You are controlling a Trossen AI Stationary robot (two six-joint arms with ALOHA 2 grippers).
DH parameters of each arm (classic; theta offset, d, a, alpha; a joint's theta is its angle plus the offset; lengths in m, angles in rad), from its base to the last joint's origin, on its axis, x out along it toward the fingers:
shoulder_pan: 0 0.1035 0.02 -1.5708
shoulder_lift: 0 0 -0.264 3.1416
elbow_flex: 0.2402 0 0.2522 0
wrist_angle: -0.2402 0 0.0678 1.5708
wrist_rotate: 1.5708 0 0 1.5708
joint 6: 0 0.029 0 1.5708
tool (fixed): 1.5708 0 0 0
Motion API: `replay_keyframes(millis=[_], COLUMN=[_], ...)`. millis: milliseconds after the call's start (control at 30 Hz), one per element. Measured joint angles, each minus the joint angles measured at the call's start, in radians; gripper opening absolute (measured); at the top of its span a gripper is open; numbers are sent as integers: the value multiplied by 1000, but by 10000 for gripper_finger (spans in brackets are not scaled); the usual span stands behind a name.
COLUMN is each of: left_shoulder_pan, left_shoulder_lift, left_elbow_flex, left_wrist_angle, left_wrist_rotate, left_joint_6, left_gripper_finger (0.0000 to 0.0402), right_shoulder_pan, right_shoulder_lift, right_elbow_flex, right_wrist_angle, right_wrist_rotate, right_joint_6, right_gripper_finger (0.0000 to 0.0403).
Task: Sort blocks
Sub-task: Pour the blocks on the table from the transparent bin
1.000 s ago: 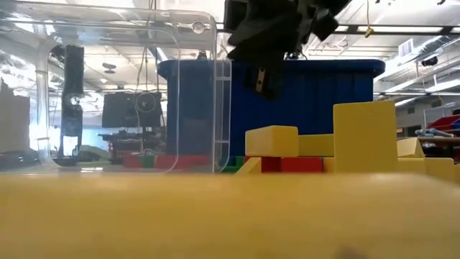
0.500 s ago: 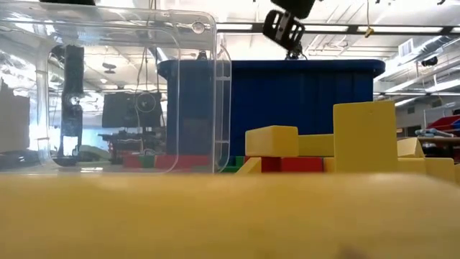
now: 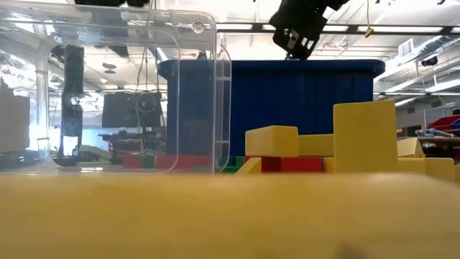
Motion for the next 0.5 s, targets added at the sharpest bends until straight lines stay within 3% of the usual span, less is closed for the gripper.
replay_keyframes(millis=[233, 500], left_shoulder_pan=[55, 53], left_shoulder_lift=[5, 8], left_elbow_flex=[-122, -131], left_wrist_angle=[240, 295], left_wrist_rotate=[246, 320], left_joint_6=[96, 87], left_gripper_finger=[220, 179], right_shoulder_pan=[23, 28], right_shoulder_lift=[0, 0], right_elbow_flex=[-8, -8], right_wrist_angle=[3, 5], right_wrist_rotate=[4, 7], right_joint_6=[14, 14], right_gripper_finger=[196, 188])
